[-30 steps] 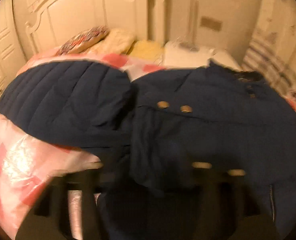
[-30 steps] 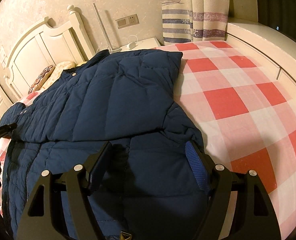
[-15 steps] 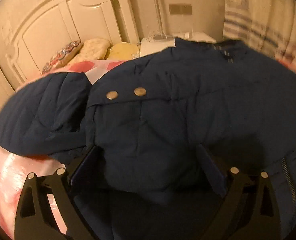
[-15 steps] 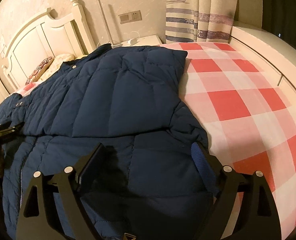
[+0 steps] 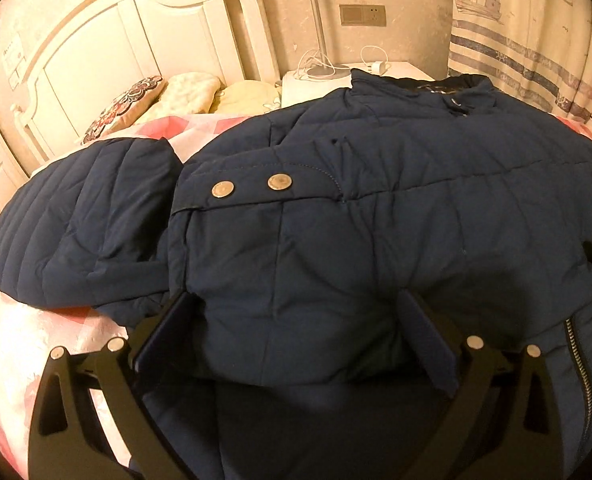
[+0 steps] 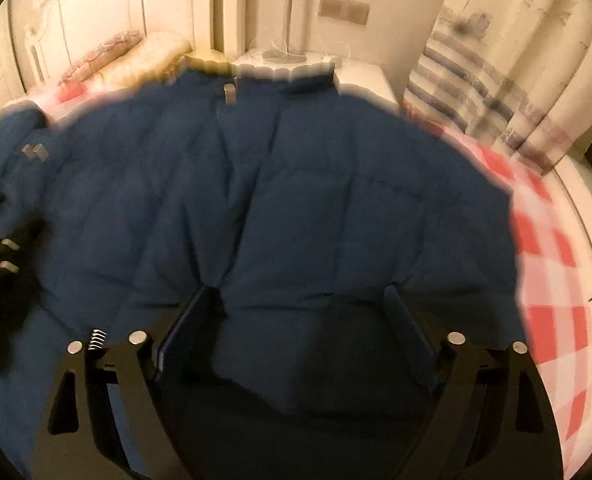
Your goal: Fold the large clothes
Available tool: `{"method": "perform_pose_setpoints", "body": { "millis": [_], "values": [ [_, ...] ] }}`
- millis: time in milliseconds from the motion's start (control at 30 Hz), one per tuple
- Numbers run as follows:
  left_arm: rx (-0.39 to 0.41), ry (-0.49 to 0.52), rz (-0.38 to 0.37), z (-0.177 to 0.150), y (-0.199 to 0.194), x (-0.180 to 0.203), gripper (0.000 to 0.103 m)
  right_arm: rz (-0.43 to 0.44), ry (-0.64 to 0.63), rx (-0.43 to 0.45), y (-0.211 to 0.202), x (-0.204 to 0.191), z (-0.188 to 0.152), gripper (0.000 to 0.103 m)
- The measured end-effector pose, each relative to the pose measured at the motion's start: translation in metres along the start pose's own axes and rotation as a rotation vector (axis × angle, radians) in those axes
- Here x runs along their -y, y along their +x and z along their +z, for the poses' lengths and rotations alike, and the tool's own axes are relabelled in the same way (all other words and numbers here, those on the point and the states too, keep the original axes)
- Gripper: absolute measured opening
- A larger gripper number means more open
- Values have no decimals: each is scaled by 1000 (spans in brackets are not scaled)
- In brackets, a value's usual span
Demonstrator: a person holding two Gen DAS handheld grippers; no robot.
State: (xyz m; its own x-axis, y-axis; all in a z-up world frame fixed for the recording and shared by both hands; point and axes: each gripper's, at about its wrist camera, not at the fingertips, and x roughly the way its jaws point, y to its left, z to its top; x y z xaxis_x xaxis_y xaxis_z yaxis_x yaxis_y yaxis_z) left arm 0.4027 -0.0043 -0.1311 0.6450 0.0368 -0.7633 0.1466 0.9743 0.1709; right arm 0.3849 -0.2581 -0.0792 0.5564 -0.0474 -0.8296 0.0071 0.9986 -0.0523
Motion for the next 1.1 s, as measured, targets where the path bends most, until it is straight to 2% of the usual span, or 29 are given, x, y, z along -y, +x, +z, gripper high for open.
{"method": "perform_pose_setpoints", "body": {
  "millis": [100,233,367,433,467,600,633,700,733,800,933,967,1033,1100],
  "values": [
    [-1,-3,-5,0,1,-1,101,13,30,-58,-4,6,8,86],
    [-7,-14,-16,1,2,-3,101,-17,57,74,-27,9,35,87],
    [-9,-23,-28,1,2,-4,101,-6,104,137,-11,9,74,87],
    [-9,-27,-33,1,2,-5,101,-37,118,52,25,12,85,87],
    [-9,-30,-36,1,2,-5,101,-42,137,-28,49,15,85,93],
    [-11,-40,-49,1,2,-7,101,-40,155,-39,52,15,78,94],
    [-13,-43,-53,1,3,-7,101,-41,167,-46,44,14,74,94],
    [-15,-50,-64,1,3,-9,101,15,188,17,13,7,59,94],
    [-15,-52,-65,1,3,-9,101,50,172,50,-1,2,50,94],
    [-13,-58,-72,1,3,-10,101,48,84,84,-24,-19,29,94],
    [1,-78,-88,0,-1,-13,101,8,-51,18,-19,-51,-1,96],
    [14,-97,-96,-1,-3,-17,101,-9,-40,35,-13,-52,-7,98],
    [64,-149,-142,-3,-13,-28,100,13,-4,59,-12,-50,-10,98],
    [130,-269,-217,-11,-31,-57,100,47,21,53,-11,-45,-11,99]
  ]
}}
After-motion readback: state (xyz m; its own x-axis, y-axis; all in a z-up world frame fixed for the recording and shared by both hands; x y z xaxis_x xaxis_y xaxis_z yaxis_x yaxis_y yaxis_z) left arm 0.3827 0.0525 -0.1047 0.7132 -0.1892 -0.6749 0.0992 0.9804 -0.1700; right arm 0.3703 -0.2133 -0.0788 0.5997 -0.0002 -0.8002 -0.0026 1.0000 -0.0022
